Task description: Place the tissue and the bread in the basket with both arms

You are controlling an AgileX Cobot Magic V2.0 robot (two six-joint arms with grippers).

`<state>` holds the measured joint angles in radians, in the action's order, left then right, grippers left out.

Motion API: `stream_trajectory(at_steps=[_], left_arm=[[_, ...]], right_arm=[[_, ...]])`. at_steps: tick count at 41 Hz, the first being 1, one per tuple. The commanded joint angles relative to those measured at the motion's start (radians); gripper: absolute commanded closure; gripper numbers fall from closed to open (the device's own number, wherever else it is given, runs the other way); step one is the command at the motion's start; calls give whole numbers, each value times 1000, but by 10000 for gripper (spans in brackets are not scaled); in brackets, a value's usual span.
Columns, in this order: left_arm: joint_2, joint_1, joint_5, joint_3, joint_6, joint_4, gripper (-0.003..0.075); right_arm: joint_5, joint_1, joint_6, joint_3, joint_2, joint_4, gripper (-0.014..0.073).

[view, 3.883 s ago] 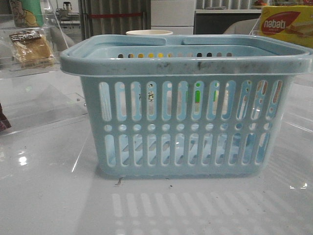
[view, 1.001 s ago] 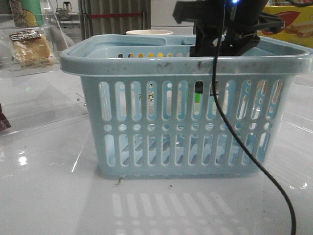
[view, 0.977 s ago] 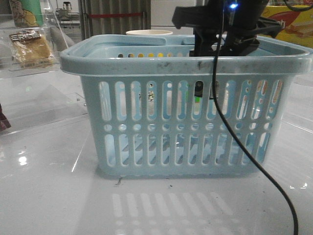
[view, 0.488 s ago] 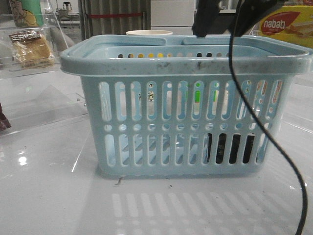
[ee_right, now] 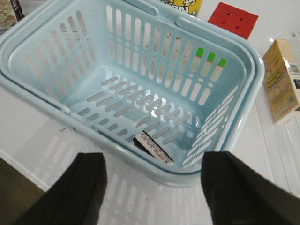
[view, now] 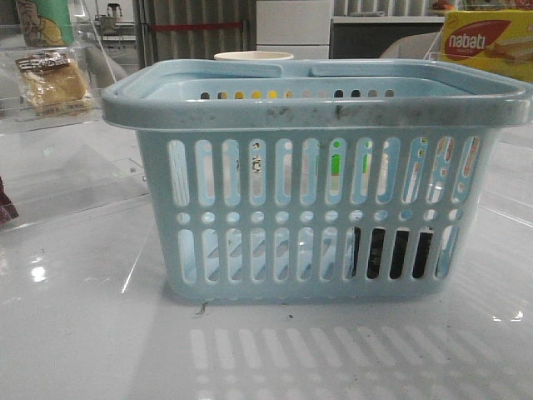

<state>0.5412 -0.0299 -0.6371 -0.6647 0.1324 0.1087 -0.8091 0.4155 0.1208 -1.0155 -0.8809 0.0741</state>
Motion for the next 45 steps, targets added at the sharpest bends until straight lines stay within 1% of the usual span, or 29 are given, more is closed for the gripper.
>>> stream_trajectory(at_steps=[1, 10, 20, 23, 25, 31, 33, 35, 39, 45], left_arm=[[10, -2, 80, -26, -5, 7, 466], [10, -2, 80, -26, -5, 7, 466], [10, -2, 111, -26, -3, 7, 456], [24, -2, 133, -26, 1, 7, 413], [41, -2, 143, -28, 1, 7, 364], [130, -2, 163, -50, 1, 7, 167], [173, -2, 163, -69, 1, 7, 119], [222, -2, 163, -93, 1, 7, 88], [333, -2, 170, -152, 1, 7, 82], [500, -2, 248, -244, 1, 7, 83]], right_arm=[[57, 0, 12, 40, 78, -20, 53], [52, -1, 8, 154, 207, -20, 53], [12, -1, 0, 180, 215, -20, 53], [-2, -1, 0, 180, 215, -20, 53], [-3, -1, 0, 180, 215, -20, 53], [-3, -1, 0, 180, 215, -20, 53], [-3, -1, 0, 180, 215, -20, 53], [-3, -1, 0, 180, 215, -20, 53], [-3, -1, 0, 180, 215, -20, 53], [-3, -1, 0, 180, 215, -20, 53]])
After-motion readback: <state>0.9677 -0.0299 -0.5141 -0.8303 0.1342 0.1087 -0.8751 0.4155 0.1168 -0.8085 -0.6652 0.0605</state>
